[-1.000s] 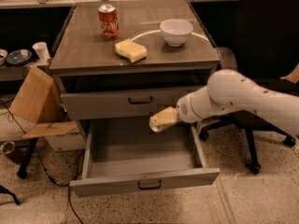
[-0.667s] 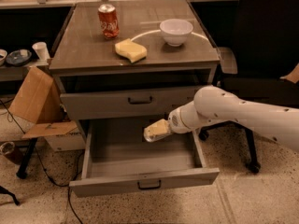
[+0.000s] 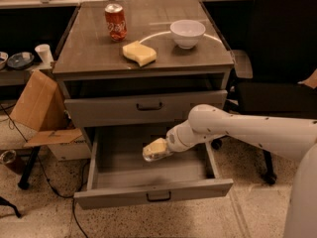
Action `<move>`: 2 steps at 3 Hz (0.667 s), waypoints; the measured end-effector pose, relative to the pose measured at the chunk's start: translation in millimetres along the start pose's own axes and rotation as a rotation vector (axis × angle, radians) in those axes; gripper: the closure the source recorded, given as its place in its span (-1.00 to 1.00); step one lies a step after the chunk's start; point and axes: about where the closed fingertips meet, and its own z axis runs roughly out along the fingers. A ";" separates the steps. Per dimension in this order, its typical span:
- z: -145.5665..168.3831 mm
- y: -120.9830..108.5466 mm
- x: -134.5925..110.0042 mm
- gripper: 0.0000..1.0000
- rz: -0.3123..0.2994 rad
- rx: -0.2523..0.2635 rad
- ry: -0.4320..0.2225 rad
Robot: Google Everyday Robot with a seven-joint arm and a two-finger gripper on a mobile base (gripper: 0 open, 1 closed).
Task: Place redbull can into middle drawer
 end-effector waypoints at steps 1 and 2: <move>0.1 0.2 -0.1 1.00 0.000 0.000 0.000; 8.7 17.0 -8.6 1.00 -0.021 -0.027 -0.022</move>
Offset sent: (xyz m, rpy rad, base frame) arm 0.0066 0.0441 0.0113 0.0671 -0.0559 0.0350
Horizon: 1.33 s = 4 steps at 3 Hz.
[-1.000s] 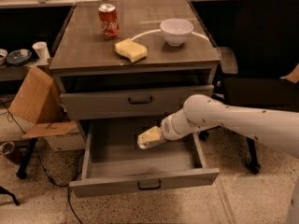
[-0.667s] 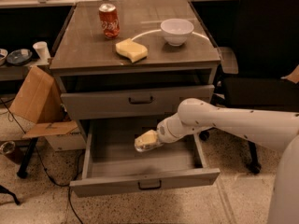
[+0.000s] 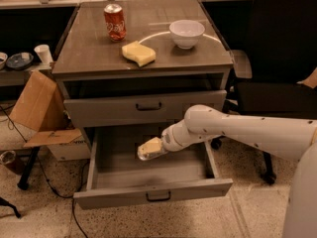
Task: Place redbull can into middle drawer
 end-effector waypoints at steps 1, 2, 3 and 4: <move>32.7 9.8 -13.5 1.00 -0.017 0.082 -0.004; 66.5 5.4 -23.3 1.00 -0.033 0.161 0.024; 90.3 -10.5 -29.3 1.00 -0.033 0.217 0.044; 110.7 -23.6 -26.7 1.00 -0.028 0.195 0.083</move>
Offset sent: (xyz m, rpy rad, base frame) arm 0.0534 0.0711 -0.0667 -0.2601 -0.0567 -0.0354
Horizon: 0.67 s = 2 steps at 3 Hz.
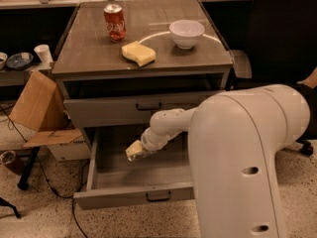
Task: Place redbull can into middle drawer
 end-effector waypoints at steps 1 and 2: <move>7.8 -5.4 3.5 1.00 -0.014 -0.024 0.018; 20.8 -10.6 10.2 0.94 -0.049 -0.024 0.045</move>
Offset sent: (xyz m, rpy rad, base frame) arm 0.0014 -0.0082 -0.0407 -0.0318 0.0312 0.1088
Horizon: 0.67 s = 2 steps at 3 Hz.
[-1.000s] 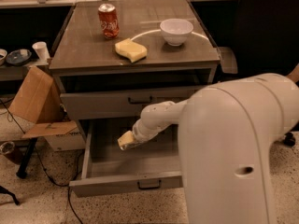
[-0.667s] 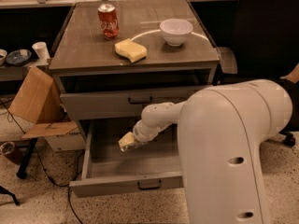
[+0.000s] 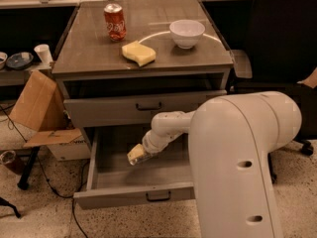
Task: Place redbull can into middle drawer
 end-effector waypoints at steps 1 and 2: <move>12.2 -7.5 8.4 0.58 -0.028 -0.006 0.021; 17.1 -15.9 14.4 0.12 -0.034 -0.014 0.017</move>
Offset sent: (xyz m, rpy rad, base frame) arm 0.0001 -0.0233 -0.0314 0.0083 -0.0032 0.0446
